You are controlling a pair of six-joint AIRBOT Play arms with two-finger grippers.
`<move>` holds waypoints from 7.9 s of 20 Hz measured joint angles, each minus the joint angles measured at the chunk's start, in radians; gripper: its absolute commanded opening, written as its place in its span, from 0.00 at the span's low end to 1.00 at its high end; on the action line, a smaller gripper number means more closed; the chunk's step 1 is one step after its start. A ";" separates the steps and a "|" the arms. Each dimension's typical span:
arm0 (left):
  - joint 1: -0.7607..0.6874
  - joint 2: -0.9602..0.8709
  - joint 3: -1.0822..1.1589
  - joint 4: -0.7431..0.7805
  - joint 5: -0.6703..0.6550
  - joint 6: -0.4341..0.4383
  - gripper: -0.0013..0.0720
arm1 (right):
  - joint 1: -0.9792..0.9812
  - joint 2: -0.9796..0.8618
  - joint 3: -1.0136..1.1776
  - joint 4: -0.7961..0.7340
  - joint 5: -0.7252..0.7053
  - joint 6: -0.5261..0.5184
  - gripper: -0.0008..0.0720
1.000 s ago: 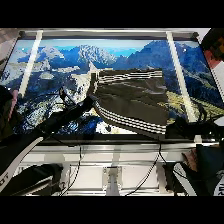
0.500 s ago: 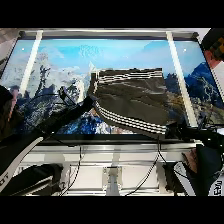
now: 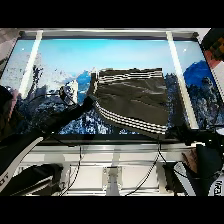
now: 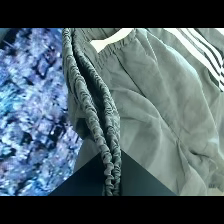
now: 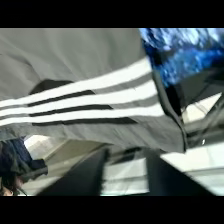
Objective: Fold the clothes and pants, and hang the long-sleeved shirts on hangers.
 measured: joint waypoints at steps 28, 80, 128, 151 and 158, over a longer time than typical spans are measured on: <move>0.000 0.040 0.000 0.030 -0.001 0.004 0.06 | 0.002 -0.304 -0.045 0.087 -0.093 0.038 0.02; 0.118 0.281 0.000 0.493 0.219 -0.597 0.06 | 0.594 -0.703 1.238 0.104 -0.273 0.294 0.02; 0.245 -0.294 0.050 0.340 -0.665 -0.902 0.52 | 0.766 -1.130 1.583 0.038 -0.754 0.660 0.31; 0.455 0.005 0.225 1.359 -0.730 -1.027 0.62 | 0.415 -1.200 1.597 0.143 0.196 0.227 0.94; 0.455 0.146 0.225 1.489 -0.727 -1.102 0.62 | 0.426 -1.270 1.585 0.045 0.397 0.261 0.95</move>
